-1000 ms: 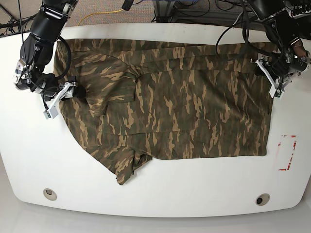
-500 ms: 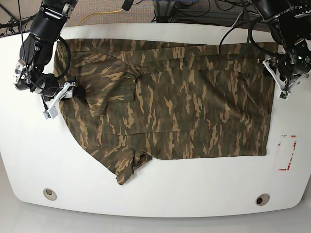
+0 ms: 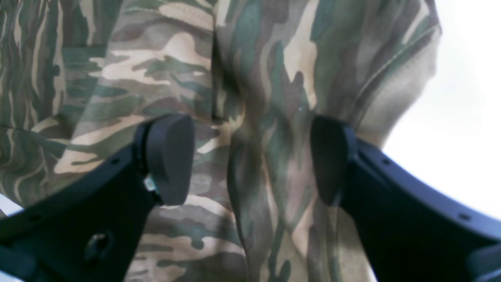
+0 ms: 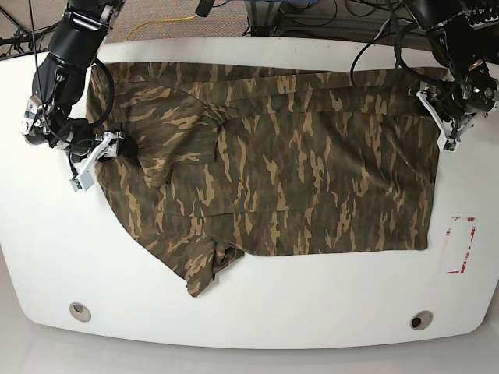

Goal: Fold the T-shirt properly
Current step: 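Tug the shirt edge with both grippers to straighten the body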

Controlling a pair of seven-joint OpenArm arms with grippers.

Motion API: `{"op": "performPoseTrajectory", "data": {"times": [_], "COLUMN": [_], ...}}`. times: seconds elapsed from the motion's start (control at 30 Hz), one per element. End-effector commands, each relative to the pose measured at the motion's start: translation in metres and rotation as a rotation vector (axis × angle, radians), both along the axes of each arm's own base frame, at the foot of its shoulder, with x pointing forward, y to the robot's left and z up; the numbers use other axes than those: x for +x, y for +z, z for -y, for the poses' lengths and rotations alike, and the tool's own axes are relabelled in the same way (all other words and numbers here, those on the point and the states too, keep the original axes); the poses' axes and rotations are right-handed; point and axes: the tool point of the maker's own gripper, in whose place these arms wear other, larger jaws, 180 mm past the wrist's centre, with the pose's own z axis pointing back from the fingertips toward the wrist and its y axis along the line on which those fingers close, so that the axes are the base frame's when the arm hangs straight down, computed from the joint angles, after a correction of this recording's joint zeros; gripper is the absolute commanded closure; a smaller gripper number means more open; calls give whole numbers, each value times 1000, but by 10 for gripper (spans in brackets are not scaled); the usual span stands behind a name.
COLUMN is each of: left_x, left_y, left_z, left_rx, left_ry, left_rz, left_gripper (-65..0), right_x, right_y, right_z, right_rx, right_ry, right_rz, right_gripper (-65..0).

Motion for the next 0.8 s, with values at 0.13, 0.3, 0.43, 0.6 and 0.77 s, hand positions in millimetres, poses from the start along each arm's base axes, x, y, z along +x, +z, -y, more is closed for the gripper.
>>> {"op": "performPoseTrajectory", "data": {"times": [0.13, 0.3, 0.43, 0.6, 0.77], "left_x": [8, 8, 13, 15, 21], "left_y": [10, 9, 20, 45, 61], "left_z": [-5, -6, -6, -5, 3], "left_rx": [14, 18, 38, 100, 118], "left_ry": [-6, -5, -13, -42, -52], "left_rz": [35, 30, 63, 119, 175], "left_gripper": [-233, -24, -11, -10, -10], "right_x": [14, 14, 14, 14, 14], "right_y": [18, 18, 18, 19, 18], "right_z": [7, 8, 8, 8, 7], "right_rx": [-8, -8, -8, -8, -6], "right_ry": [-8, -9, -9, -11, -10], "right_rz": [64, 65, 67, 67, 67], "right_gripper": [-445, -445, -445, -445, -445]}}
